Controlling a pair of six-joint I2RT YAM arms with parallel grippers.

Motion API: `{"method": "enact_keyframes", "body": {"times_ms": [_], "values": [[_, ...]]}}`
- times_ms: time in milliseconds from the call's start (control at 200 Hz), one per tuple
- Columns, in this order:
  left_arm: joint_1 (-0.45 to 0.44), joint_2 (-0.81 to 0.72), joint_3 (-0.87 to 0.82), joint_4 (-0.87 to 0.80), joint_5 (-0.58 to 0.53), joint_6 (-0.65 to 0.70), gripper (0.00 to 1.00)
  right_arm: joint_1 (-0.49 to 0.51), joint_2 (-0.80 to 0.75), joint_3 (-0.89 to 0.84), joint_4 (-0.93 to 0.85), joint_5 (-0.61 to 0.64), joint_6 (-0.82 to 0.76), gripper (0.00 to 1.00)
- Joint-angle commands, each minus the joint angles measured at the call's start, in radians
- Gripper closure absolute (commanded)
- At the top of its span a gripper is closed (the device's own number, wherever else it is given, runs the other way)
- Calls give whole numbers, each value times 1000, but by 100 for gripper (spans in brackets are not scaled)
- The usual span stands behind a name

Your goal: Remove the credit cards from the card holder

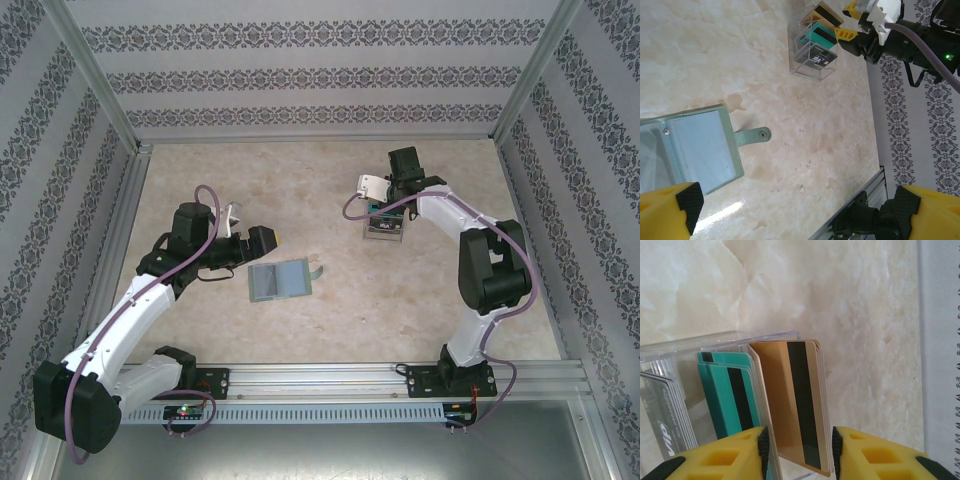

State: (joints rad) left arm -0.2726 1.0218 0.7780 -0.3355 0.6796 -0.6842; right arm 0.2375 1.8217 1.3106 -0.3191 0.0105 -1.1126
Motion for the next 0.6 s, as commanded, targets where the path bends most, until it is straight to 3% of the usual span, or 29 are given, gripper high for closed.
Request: {"method": "enact_keyframes", "body": {"times_ms": [0, 595], "values": [[12, 0, -10, 16, 8, 8, 1, -9, 27, 34, 15, 5, 28, 59], [15, 12, -9, 18, 9, 11, 1, -9, 72, 53, 125, 95, 57, 60]]}}
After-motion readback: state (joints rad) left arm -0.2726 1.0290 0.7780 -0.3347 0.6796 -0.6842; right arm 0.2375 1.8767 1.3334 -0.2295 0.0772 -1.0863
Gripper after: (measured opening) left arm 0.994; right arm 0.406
